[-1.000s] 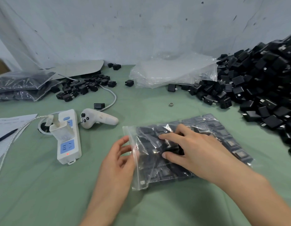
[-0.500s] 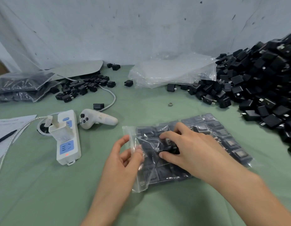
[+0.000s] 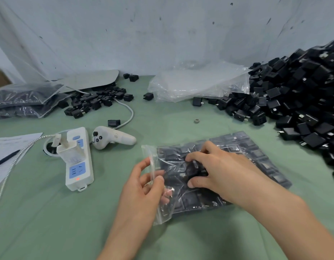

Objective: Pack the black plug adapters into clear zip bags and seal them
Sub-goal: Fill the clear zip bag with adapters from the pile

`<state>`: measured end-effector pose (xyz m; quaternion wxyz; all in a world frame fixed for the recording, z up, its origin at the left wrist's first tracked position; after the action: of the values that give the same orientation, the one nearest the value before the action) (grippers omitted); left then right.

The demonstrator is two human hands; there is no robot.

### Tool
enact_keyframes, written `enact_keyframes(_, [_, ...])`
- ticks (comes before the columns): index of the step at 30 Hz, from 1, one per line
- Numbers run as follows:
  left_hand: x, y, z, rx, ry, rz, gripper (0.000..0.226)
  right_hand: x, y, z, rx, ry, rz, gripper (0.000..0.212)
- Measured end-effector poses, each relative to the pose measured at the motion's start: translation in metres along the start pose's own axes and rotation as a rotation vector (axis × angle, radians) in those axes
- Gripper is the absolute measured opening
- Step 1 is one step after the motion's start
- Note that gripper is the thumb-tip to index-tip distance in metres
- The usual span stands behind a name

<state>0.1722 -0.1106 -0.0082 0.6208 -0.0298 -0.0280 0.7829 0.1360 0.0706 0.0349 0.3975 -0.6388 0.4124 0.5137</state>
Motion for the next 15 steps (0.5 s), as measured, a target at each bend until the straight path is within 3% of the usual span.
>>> enact_keyframes(10, [0.000,-0.003,0.005,-0.025,-0.102,0.025,0.032,-0.020,-0.008,-0.009,-0.075,-0.091,0.082,0.041])
enact_keyframes(13, [0.004,-0.005,0.007,-0.057,-0.131,-0.004,0.032,-0.022,-0.010,-0.013,-0.084,-0.058,0.111,0.030])
enact_keyframes(15, [0.007,-0.005,0.006,-0.076,-0.133,-0.031,0.032,-0.021,-0.008,-0.012,-0.089,-0.017,0.118,0.033])
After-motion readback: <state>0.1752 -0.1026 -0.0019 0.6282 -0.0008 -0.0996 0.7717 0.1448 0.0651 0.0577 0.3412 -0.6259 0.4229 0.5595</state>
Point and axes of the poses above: each hand's wrist, its own y-axis towards the middle knuckle, its own x-axis out of the palm, z = x × y, the point moved 7 cm from there along y, towards the middle knuckle, and after that the axes turned 3 degrees about z, right-handed, at the moved point
